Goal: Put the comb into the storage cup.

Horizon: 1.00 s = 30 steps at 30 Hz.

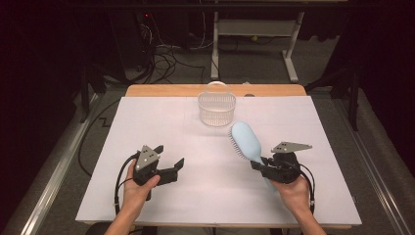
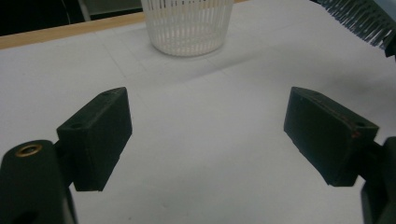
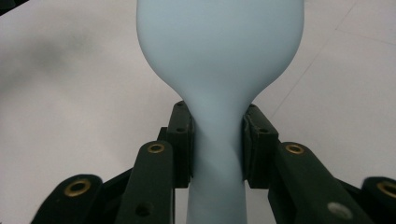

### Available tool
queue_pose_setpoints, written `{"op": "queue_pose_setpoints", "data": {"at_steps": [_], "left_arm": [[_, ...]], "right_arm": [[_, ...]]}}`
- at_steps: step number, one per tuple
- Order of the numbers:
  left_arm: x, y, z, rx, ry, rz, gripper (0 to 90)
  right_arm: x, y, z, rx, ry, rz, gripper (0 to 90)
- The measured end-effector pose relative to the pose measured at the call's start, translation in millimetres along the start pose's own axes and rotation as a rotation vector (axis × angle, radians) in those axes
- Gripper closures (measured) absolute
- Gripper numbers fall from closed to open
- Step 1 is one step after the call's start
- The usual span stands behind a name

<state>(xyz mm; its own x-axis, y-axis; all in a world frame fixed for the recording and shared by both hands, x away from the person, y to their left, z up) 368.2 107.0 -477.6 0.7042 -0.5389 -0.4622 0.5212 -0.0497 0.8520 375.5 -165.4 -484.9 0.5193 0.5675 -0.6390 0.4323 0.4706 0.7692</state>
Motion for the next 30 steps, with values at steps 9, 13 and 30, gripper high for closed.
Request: {"op": "queue_pose_setpoints", "data": {"at_steps": [9,13,30], "left_arm": [[16.3,1.8,19.5,0.024,-0.044,-0.018,18.2],[19.8,2.3,25.8,0.028,-0.062,-0.023,18.1],[34.0,8.5,43.9,0.017,-0.108,-0.028,22.0]], "right_arm": [[1.4,0.4,-1.7,-0.002,0.005,0.0,70.0],[2.8,1.8,-5.9,-0.014,0.013,-0.001,70.0],[20.5,17.6,-26.2,-0.072,0.069,0.006,70.1]]}}
Point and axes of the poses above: each handheld gripper's, and its own axes: x roughly forward along the jaws, y roughly out of its top, z roughly to its right, the point moved 10 cm from there along x, roughly forward along the jaws, and after that the axes turned 11 degrees about -x, right-handed, at the moved point
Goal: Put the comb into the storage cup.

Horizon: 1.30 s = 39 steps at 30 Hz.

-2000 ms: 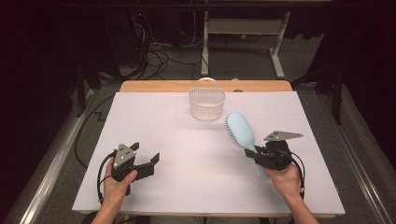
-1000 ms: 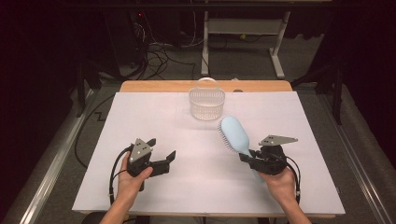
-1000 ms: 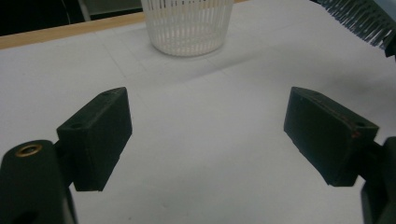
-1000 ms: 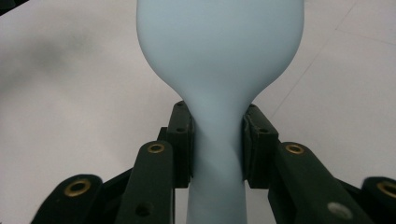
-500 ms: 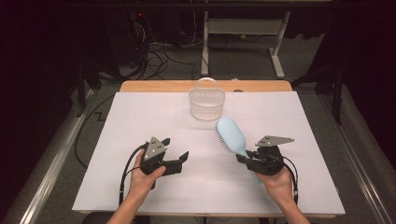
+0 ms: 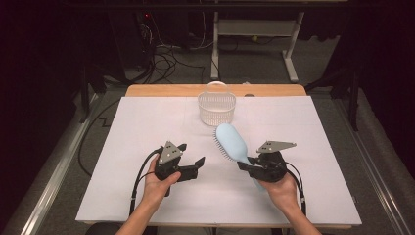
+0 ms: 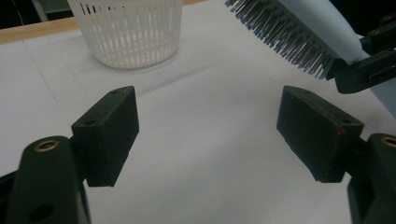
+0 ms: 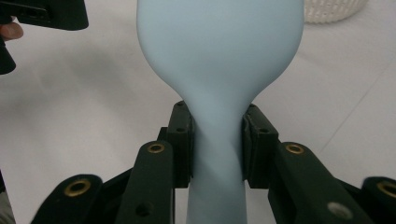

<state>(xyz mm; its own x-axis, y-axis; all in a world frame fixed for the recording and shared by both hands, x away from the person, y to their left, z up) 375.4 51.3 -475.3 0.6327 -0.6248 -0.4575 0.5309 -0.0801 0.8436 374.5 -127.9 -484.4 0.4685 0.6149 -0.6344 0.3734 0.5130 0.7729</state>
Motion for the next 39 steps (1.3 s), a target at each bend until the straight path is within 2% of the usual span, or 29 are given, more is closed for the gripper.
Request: {"op": "queue_pose_setpoints", "data": {"at_steps": [2,8,13,20,31,36,39], "left_arm": [[2.3,1.0,3.6,0.003,-0.019,0.007,21.8],[10.5,3.9,9.2,0.001,-0.04,-0.004,18.6],[14.6,9.3,14.7,0.006,-0.066,-0.002,17.8],[24.3,11.7,22.4,0.0,-0.096,-0.033,18.9],[39.3,16.8,33.6,0.022,-0.095,-0.06,21.2],[39.0,18.3,40.0,0.024,-0.127,-0.053,22.7],[38.3,17.3,41.6,0.034,-0.127,-0.06,22.5]], "right_arm": [[0.9,0.9,-2.2,-0.013,0.002,-0.003,70.0],[3.3,5.3,-5.8,-0.031,0.01,0.008,70.0],[4.7,7.6,-6.3,-0.027,0.014,0.013,70.0],[6.4,10.4,-7.0,-0.019,0.02,0.029,70.0],[3.1,13.0,-4.3,-0.023,0.01,0.05,70.0],[1.6,12.2,1.8,-0.009,0.001,0.058,70.1],[2.7,10.9,1.6,-0.01,-0.004,0.048,70.0]]}}
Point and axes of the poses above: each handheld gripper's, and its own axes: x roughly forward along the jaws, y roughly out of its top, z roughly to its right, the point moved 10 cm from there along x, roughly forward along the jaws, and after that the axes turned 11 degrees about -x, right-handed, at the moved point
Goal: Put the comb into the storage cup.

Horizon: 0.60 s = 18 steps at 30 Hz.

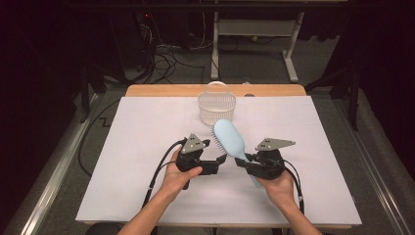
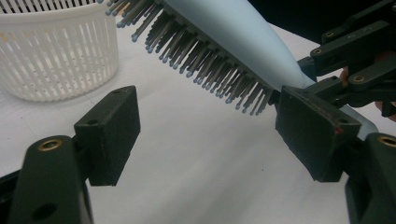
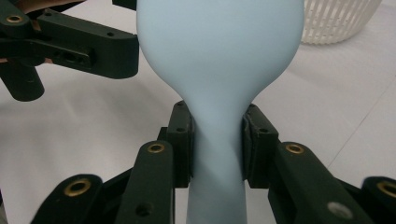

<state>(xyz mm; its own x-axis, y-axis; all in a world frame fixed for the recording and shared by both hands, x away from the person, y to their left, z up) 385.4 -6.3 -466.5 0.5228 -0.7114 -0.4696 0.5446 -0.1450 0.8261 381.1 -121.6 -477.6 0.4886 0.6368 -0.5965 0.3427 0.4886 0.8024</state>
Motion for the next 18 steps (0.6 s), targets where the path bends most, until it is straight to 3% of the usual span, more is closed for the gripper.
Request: {"op": "queue_pose_setpoints", "data": {"at_steps": [18], "left_arm": [[3.5,5.9,10.5,-0.039,-0.04,-0.002,15.0]], "right_arm": [[5.1,3.2,-12.8,-0.042,0.017,0.009,70.0]]}}
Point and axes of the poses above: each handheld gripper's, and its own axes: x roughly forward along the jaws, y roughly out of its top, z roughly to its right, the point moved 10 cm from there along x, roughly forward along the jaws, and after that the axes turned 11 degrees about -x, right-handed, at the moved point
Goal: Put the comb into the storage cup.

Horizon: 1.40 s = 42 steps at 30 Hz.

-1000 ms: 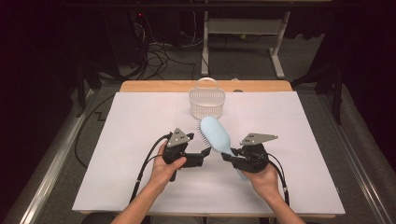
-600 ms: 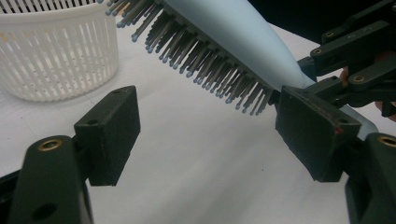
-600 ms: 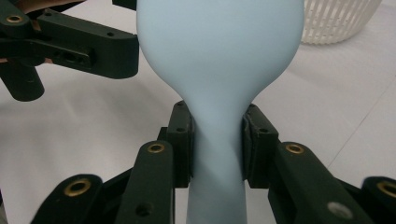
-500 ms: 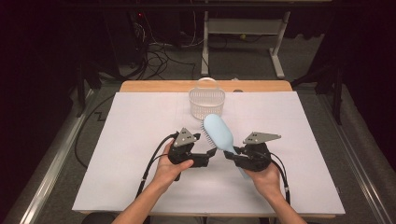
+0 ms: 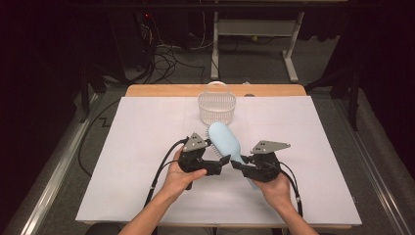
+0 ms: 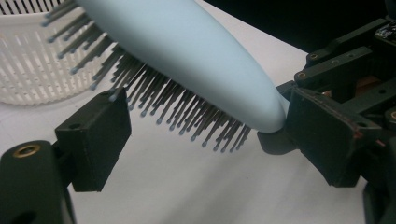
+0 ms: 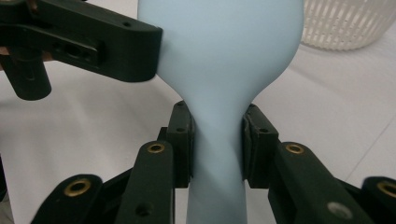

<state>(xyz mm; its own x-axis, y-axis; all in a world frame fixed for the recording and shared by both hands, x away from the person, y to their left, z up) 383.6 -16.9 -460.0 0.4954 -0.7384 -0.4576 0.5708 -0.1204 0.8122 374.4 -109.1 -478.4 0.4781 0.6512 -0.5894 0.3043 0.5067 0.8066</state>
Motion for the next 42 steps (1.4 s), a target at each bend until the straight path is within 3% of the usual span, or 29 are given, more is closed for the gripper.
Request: {"op": "queue_pose_setpoints", "data": {"at_steps": [11,21,29,32,36,39,42], "left_arm": [[5.4,2.0,3.8,-0.043,-0.021,-0.019,17.2],[3.8,3.9,2.8,-0.039,-0.024,-0.002,21.6],[0.1,5.7,6.4,-0.038,-0.034,0.012,27.7],[0.0,6.0,6.2,-0.054,-0.048,0.007,28.7],[0.2,4.9,5.9,-0.028,-0.063,-0.003,31.0],[-1.8,3.5,5.3,-0.054,-0.064,-0.026,31.6],[-5.3,6.2,7.0,-0.073,-0.103,-0.019,36.2]], "right_arm": [[1.5,2.7,-6.0,-0.036,-0.003,-0.003,70.1],[5.5,5.7,-7.5,-0.09,-0.036,-0.024,70.1],[5.1,6.4,-7.7,-0.095,-0.037,-0.021,70.2],[4.7,6.8,-7.5,-0.099,-0.039,-0.018,70.1],[5.3,5.3,-5.6,-0.103,-0.044,-0.024,70.1],[6.6,4.5,-6.9,-0.109,-0.044,-0.033,70.2],[6.1,4.9,-6.9,-0.114,-0.046,-0.031,70.2]]}}
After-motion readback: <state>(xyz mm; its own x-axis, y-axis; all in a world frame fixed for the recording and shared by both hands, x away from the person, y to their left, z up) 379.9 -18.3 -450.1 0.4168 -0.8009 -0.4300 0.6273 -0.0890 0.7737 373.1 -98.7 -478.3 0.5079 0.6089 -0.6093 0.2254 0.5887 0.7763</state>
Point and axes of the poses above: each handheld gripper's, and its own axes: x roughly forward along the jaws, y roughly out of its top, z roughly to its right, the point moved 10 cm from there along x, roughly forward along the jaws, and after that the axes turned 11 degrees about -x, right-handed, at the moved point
